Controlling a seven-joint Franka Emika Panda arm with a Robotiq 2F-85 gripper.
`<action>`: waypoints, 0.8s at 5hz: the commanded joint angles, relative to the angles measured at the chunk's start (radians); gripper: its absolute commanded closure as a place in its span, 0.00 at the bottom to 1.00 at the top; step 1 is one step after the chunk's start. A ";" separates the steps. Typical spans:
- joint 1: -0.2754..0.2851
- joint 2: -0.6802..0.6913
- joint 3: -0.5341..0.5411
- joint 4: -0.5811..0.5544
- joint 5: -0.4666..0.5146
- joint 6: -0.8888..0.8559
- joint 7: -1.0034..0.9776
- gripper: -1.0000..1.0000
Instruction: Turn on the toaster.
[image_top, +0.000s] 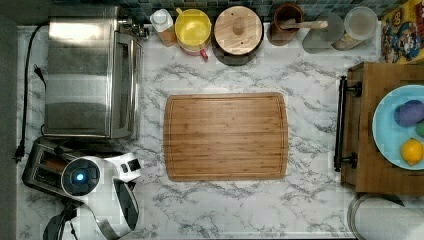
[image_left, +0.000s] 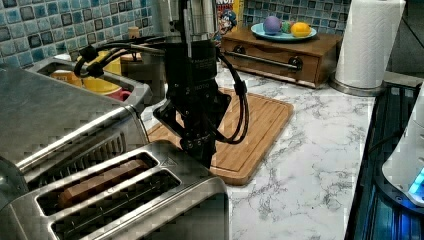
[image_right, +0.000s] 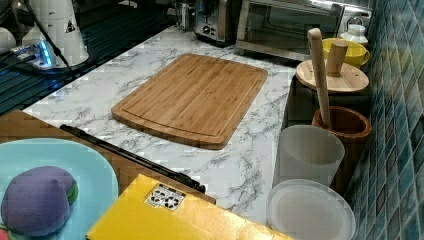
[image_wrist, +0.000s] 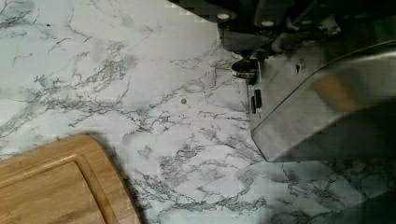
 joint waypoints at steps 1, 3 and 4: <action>0.079 0.091 0.096 -0.279 0.073 0.125 -0.011 1.00; 0.117 0.286 0.066 -0.290 -0.084 0.234 0.132 1.00; 0.140 0.376 0.032 -0.316 -0.121 0.273 0.165 1.00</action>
